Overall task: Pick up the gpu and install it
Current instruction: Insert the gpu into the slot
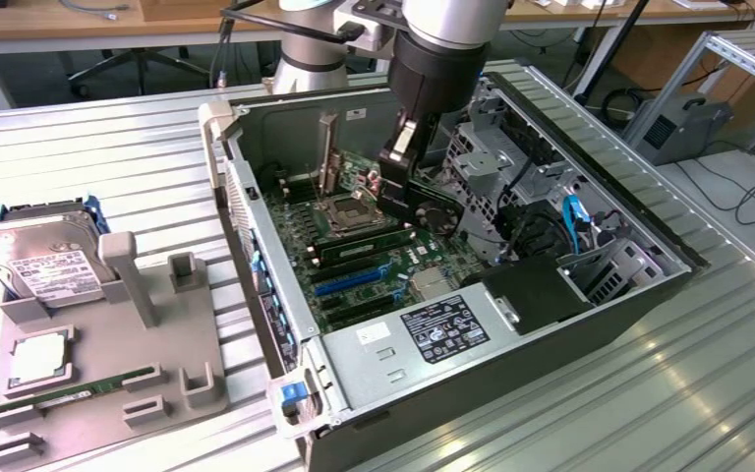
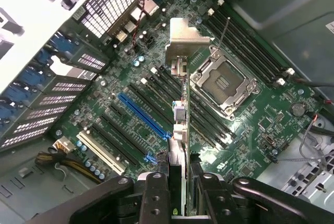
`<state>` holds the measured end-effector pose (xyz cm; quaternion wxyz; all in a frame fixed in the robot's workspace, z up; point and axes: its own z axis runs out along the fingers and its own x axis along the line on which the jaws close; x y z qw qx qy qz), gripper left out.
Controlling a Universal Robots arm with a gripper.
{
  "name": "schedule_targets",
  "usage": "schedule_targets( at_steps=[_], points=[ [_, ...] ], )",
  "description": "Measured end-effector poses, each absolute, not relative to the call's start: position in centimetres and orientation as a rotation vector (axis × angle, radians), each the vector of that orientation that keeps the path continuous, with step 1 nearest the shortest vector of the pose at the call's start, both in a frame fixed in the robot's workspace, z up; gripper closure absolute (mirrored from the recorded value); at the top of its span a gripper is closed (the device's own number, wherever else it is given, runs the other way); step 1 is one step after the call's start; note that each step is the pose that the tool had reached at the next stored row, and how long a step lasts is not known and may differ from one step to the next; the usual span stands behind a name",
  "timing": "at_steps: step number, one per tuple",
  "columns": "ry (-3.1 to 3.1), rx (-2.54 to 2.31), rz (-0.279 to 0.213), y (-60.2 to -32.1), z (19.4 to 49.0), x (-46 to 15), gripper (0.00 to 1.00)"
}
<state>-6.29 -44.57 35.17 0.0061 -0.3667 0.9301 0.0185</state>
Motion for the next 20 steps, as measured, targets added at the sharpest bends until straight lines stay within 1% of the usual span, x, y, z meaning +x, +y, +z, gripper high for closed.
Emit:
schedule_targets(
  at_steps=[20],
  points=[
    [2.873,-1.242,0.059,-44.57,35.12,-6.29,0.74]
  ],
)
